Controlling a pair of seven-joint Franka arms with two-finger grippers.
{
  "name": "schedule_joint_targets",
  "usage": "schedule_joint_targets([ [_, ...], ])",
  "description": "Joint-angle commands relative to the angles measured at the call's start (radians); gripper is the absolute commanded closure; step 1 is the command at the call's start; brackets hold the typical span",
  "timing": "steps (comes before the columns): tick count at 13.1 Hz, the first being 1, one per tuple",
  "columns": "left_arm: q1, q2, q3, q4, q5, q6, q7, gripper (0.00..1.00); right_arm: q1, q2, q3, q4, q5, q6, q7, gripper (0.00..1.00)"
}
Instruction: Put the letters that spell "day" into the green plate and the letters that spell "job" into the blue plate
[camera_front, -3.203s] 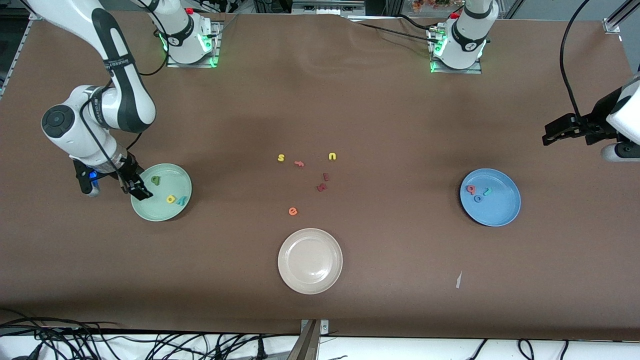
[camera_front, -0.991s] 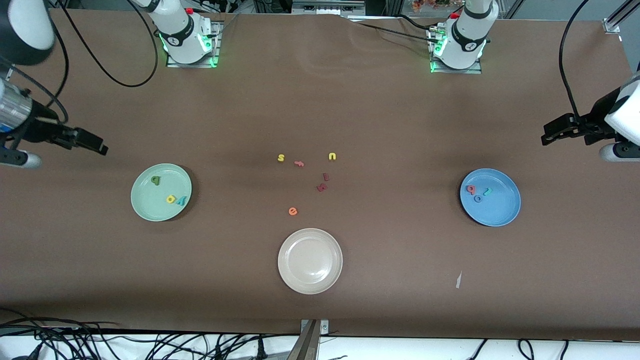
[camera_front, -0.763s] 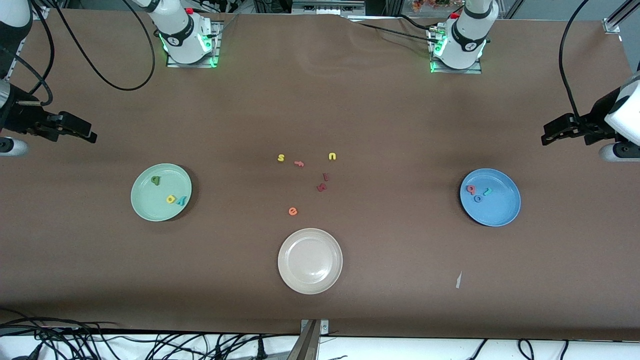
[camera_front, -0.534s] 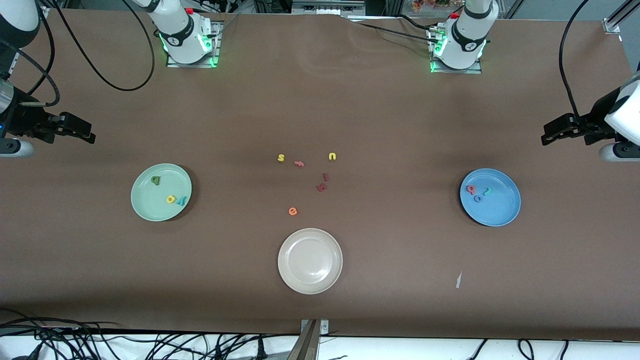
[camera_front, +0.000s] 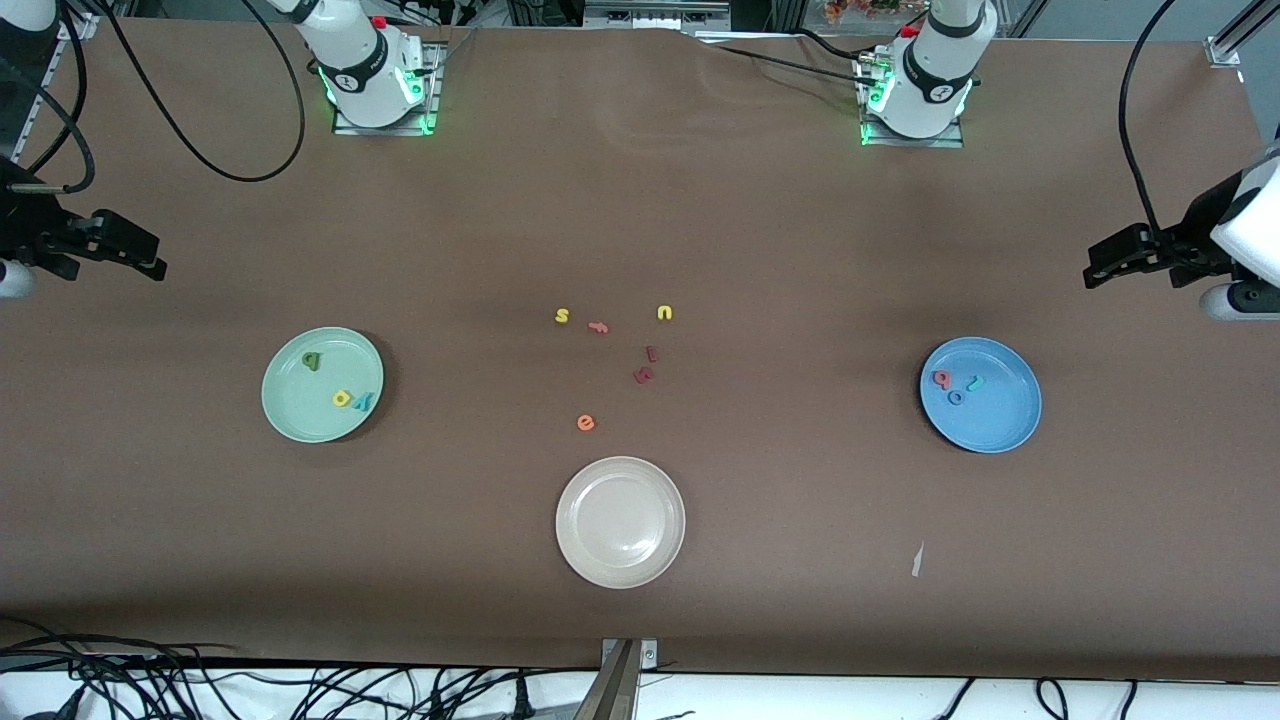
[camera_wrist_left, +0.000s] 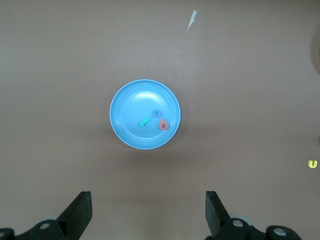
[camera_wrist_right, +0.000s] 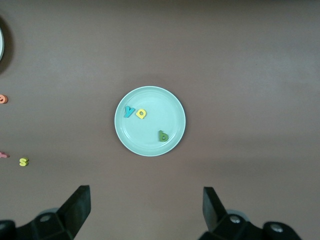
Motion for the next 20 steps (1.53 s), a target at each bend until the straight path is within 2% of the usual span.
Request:
schedule_joint_targets([
  [1, 0.005, -0.013, 0.002, 0.006, -0.006, -0.021, 0.012, 0.0, -0.018, -0.007, 0.018, 0.01, -0.01, -0.006, -0.003, 0.01],
  [20, 0.017, -0.011, 0.002, 0.001, -0.006, -0.02, 0.009, 0.0, -0.017, -0.004, 0.035, 0.01, 0.027, -0.064, 0.103, 0.01],
])
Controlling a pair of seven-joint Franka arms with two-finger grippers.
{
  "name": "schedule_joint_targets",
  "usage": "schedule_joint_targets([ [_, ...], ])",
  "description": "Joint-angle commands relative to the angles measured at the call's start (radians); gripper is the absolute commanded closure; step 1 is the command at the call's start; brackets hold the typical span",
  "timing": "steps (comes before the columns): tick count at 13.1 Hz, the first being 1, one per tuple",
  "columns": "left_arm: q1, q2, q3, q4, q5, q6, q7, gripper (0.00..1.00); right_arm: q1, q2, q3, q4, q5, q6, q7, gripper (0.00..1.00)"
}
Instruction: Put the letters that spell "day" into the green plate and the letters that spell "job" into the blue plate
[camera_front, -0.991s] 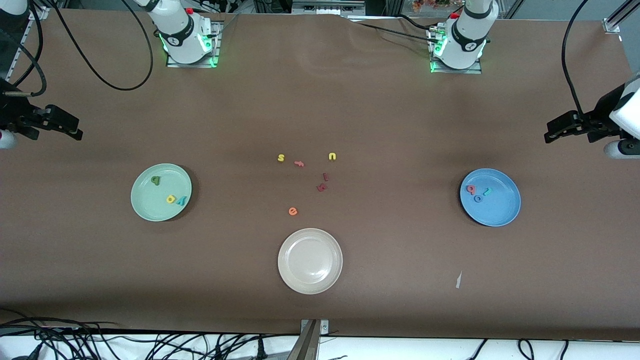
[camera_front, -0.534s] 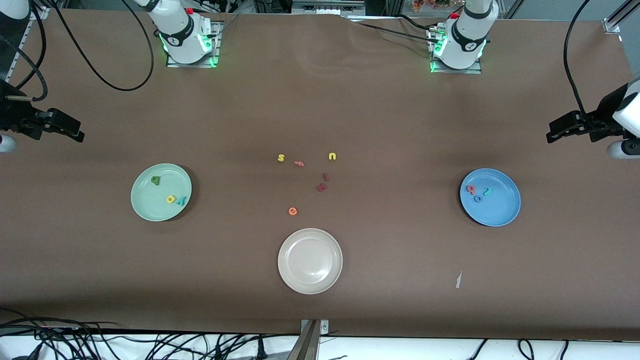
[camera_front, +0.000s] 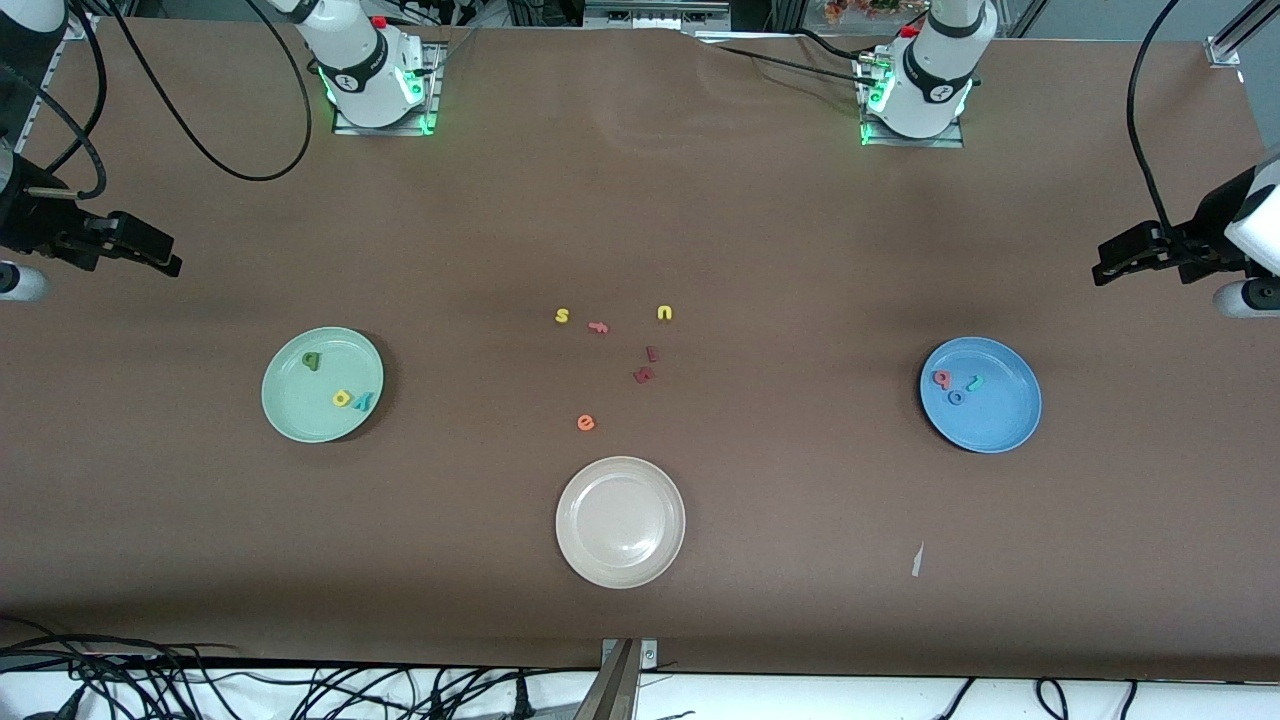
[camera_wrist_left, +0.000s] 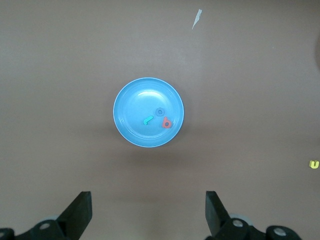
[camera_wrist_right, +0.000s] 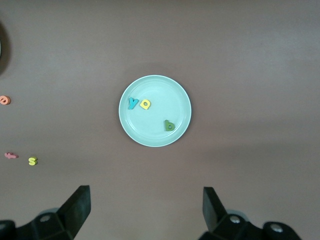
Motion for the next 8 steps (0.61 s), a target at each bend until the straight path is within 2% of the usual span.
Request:
schedule_joint_targets([
  [1, 0.008, -0.009, -0.004, 0.001, -0.006, -0.011, 0.009, 0.0, -0.012, -0.009, 0.015, 0.01, 0.007, -0.023, 0.014, 0.0],
  [5, 0.008, -0.009, -0.004, 0.001, -0.005, -0.011, 0.009, 0.0, -0.012, -0.009, 0.012, 0.013, -0.016, -0.023, -0.089, 0.01],
  [8, 0.008, -0.009, -0.003, 0.0, -0.005, -0.011, 0.009, 0.0, -0.012, -0.009, 0.013, 0.015, -0.03, -0.031, -0.091, 0.01],
])
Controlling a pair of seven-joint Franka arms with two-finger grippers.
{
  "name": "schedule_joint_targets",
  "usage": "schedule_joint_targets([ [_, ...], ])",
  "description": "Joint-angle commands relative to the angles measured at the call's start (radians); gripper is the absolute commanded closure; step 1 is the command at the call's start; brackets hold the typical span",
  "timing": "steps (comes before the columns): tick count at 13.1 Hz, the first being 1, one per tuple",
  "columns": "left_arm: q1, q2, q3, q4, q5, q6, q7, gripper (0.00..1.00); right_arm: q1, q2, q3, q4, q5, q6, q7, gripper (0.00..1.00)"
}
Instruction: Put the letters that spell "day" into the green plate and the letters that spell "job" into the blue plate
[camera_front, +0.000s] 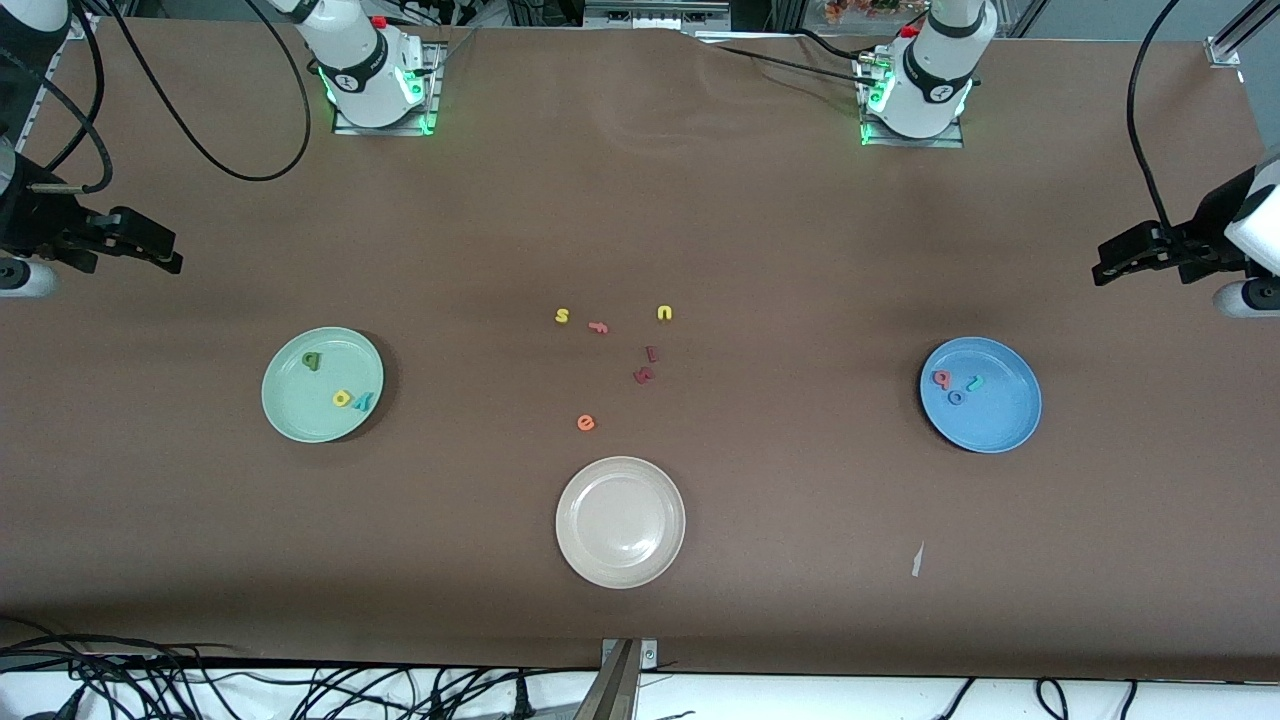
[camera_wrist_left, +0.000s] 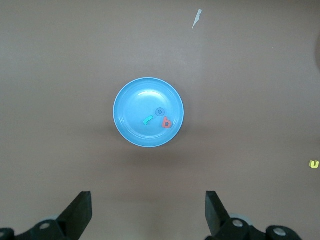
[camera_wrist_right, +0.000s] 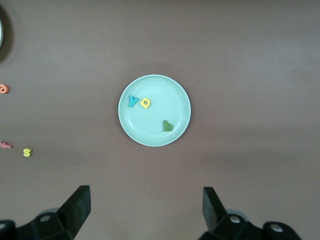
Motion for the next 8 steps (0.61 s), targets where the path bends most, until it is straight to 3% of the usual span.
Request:
schedule_joint_targets([
  [1, 0.008, -0.009, -0.001, 0.0, -0.005, -0.011, 0.009, 0.0, -0.012, -0.009, 0.011, 0.015, -0.017, -0.029, -0.022, 0.01],
  [8, 0.01, -0.017, 0.0, -0.003, -0.005, -0.019, 0.005, 0.0, -0.012, -0.014, 0.011, 0.015, -0.033, -0.037, -0.019, 0.01],
])
